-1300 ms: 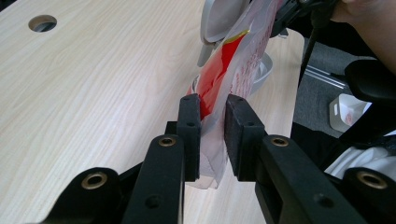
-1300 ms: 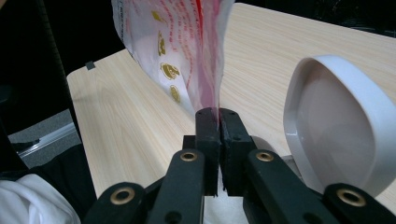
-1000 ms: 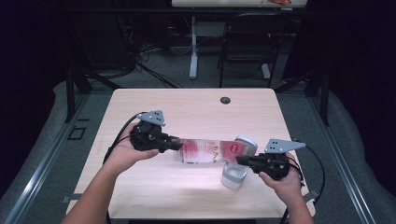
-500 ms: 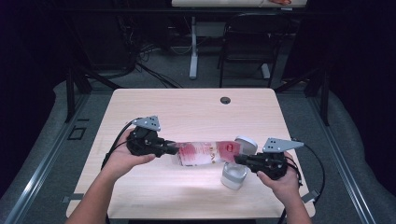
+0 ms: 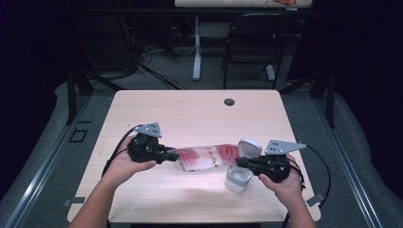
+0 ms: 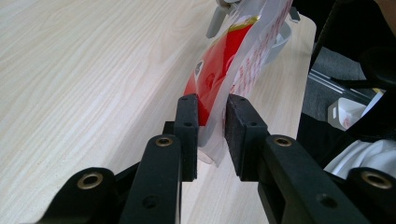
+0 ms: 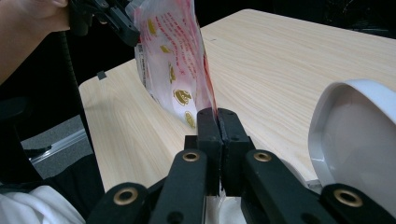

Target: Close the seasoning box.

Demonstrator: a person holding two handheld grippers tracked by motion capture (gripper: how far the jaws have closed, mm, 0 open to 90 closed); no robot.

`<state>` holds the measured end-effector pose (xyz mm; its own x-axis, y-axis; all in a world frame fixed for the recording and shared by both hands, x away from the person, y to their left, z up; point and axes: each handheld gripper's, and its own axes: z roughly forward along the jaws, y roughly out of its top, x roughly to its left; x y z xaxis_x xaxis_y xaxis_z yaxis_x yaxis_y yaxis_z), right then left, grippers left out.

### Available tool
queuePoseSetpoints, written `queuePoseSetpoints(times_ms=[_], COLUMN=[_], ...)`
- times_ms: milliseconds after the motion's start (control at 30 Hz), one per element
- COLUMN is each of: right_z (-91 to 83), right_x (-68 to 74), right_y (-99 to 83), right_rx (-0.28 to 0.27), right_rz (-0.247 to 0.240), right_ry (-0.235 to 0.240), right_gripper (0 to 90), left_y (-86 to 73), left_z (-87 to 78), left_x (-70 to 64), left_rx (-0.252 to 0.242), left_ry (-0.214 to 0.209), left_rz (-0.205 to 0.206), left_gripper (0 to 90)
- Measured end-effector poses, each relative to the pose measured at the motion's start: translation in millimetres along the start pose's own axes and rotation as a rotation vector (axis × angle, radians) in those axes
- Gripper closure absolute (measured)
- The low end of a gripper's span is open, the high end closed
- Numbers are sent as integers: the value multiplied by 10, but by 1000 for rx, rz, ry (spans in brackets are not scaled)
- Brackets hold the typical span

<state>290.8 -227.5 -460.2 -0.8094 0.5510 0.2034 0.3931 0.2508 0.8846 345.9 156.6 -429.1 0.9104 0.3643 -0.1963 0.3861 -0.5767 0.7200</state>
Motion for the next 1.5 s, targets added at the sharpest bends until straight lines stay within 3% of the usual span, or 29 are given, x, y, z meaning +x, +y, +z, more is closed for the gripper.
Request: queuePoseSetpoints(times_ms=[1067,1500], right_z=[219,302], right_x=[56,128], right_y=[154,307], right_rx=[58,106], right_rz=[-32,-78], right_ry=[11,7], right_gripper=[898,899], left_y=[-403,-533], left_z=[38,41], left_x=[119,165], left_rx=[-42,-51], left_ry=[9,15], left_rz=[-53,-69], left_gripper=[745,736])
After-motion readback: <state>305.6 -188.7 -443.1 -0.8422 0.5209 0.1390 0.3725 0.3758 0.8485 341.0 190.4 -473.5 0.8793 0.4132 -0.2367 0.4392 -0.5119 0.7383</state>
